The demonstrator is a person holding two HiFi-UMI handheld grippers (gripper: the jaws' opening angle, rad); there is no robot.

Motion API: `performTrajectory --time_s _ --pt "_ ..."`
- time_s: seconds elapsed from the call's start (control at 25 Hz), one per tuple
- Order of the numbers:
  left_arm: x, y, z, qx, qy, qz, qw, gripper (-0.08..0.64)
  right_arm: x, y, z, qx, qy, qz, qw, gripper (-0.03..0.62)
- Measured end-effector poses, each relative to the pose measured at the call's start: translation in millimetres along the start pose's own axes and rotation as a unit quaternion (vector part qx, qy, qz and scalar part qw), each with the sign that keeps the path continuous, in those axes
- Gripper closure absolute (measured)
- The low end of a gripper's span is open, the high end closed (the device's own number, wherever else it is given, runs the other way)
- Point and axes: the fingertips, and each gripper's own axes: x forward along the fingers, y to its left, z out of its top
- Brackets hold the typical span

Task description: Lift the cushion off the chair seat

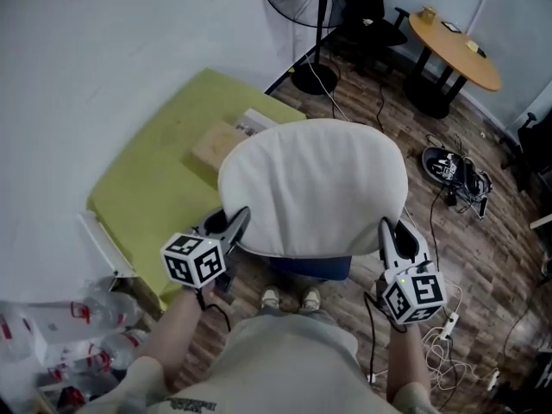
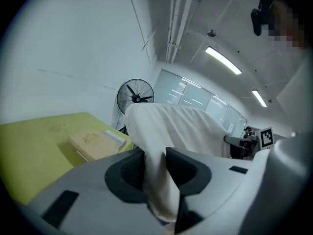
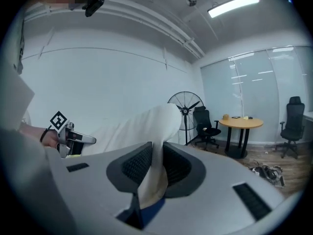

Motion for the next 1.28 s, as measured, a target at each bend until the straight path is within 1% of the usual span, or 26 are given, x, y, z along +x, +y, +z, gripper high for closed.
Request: performTrajectory --time_s 0.28,0.44,0.68,1.08,1.28 --pt "-37.6 -10.6 53.9 -0.002 -0.073 0.004 0.9973 0.436 -15.4 24.6 44.9 -0.028 -0.054 0.015 0.998 0.509" --pt "-47.4 -20.8 75.7 0.009 -0.095 -0.007 0.9954 0.437 -22.8 21.8 62.9 -0.031 -0.071 0.01 0.997 0.509" --pt "-54.3 -24.4 83.0 0.008 -0.106 -0.015 0.9942 0.437 -26.1 24.3 71.6 -0.032 -0.079 0.0 0.996 0.509" --pt "-57.0 -29.0 84.0 0.012 -0.109 -0.022 0.9937 0.437 -36.2 27.0 76.9 -0.041 -0.079 -0.012 0.996 0.509" --pt "-56.6 -22.9 81.7 0.009 -0.107 -0.024 0.9939 0.437 -34.4 32.7 75.7 -0.044 -0.075 -0.018 0.996 0.509"
